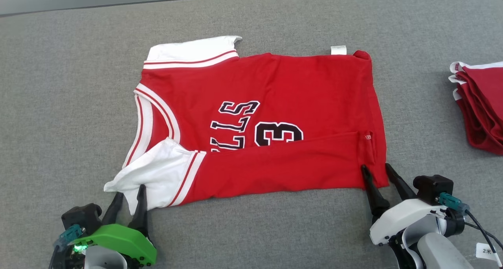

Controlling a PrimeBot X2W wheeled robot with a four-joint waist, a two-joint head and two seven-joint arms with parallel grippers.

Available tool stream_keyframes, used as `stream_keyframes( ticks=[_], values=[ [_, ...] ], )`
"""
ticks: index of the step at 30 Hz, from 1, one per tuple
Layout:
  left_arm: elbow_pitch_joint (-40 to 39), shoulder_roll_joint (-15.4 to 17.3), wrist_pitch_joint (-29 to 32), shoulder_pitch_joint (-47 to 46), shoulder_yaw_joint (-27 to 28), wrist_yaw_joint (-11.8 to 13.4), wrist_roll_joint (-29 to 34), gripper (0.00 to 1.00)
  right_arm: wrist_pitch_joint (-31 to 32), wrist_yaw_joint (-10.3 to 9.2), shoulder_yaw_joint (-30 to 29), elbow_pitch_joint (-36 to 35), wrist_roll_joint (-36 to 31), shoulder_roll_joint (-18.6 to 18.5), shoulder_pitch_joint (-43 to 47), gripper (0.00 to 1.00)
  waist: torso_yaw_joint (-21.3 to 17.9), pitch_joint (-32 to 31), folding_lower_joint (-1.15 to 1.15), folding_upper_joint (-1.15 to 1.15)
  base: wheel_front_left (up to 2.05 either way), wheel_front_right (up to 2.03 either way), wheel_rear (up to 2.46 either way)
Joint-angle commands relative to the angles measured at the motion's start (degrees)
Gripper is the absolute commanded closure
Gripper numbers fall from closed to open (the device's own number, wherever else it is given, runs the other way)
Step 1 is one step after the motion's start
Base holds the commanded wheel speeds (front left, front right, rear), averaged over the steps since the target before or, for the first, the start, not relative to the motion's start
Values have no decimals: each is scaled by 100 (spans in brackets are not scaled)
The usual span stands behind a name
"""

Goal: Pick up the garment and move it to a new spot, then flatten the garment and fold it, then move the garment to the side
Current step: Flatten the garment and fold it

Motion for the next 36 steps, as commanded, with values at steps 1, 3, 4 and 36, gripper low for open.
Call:
stream_keyframes(
  ticks=[1, 3, 4, 36],
  values=[
    [125, -51, 112, -46, -53, -66, -90, 100, 5, -3, 56, 119, 91, -13, -41, 100, 1, 7, 0, 0, 0, 0, 0],
    [176, -42, 141, -65, -65, -113, -136, 100, 23, -3, 118, 198, 174, -31, -53, 100, -3, 0, 0, 0, 0, 0, 0],
    [181, -17, 160, -80, -76, -158, -155, 100, 6, -6, 134, 218, 206, -52, -62, 100, -6, -4, 0, 0, 0, 0, 0],
    [-2179, 388, 665, 1162, -4, 546, -27, 0, 663, -6, -581, -1395, 377, -436, 1315, 0, 102, -294, 0, 0, 0, 0, 0]
  ],
)
